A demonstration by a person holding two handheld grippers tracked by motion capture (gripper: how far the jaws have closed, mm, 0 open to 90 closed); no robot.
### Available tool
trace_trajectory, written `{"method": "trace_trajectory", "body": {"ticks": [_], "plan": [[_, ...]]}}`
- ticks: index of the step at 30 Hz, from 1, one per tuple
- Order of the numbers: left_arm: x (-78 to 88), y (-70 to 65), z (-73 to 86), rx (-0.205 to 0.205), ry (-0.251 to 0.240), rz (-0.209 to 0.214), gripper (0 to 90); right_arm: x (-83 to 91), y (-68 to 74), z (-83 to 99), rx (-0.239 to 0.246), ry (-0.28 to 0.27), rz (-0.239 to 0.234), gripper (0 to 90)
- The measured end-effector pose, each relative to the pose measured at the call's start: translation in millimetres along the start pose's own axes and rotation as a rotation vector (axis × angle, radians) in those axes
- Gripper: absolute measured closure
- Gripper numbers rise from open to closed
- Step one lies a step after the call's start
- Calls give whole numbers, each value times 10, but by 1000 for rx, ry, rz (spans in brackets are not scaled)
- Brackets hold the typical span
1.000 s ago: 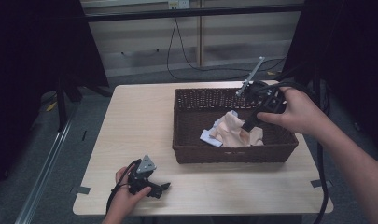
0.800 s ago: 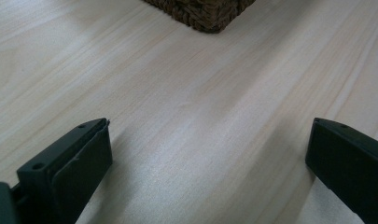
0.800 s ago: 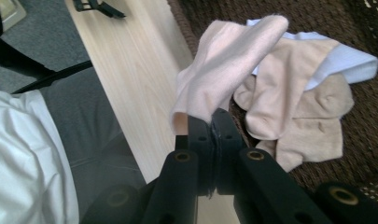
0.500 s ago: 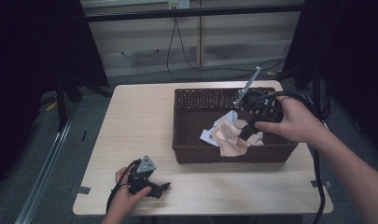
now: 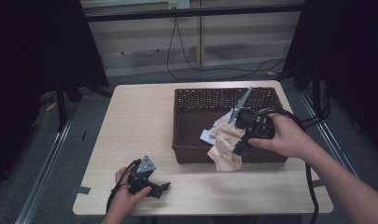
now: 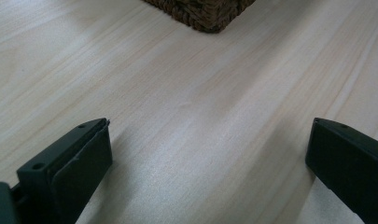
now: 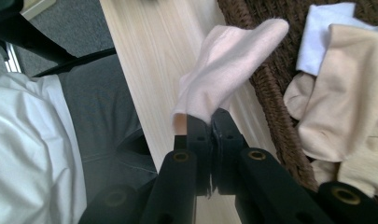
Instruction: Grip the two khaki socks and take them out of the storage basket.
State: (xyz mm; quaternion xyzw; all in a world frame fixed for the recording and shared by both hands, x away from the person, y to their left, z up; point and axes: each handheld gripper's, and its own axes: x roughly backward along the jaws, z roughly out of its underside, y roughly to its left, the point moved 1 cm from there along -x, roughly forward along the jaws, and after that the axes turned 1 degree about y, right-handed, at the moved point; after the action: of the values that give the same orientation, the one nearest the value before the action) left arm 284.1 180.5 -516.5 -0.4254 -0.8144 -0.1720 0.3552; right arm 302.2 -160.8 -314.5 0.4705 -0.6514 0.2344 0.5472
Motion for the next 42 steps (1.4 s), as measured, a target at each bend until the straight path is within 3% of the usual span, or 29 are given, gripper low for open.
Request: {"method": "trace_trajectory", "body": {"ticks": [6, 10, 14, 21, 26, 31, 42], "plan": [[6, 8, -1, -13, 9, 0, 0, -268, 34, 19, 23, 34, -29, 871], [9, 8, -1, -13, 13, -3, 0, -347, 32, 25, 23, 39, -40, 850], [7, 8, -1, -13, 9, -1, 0, -512, 19, 46, 29, 70, -33, 839], [7, 8, -1, -13, 10, -1, 0, -631, 8, 68, 32, 89, -36, 820], [7, 8, -1, -13, 10, -1, 0, -607, -7, 85, 33, 72, -22, 755], [7, 8, -1, -13, 10, -1, 0, -442, -20, 101, 13, 35, 14, 619], [0, -1, 0, 1, 0, 0, 0, -169, -167, 39, -36, 30, 72, 442]]}}
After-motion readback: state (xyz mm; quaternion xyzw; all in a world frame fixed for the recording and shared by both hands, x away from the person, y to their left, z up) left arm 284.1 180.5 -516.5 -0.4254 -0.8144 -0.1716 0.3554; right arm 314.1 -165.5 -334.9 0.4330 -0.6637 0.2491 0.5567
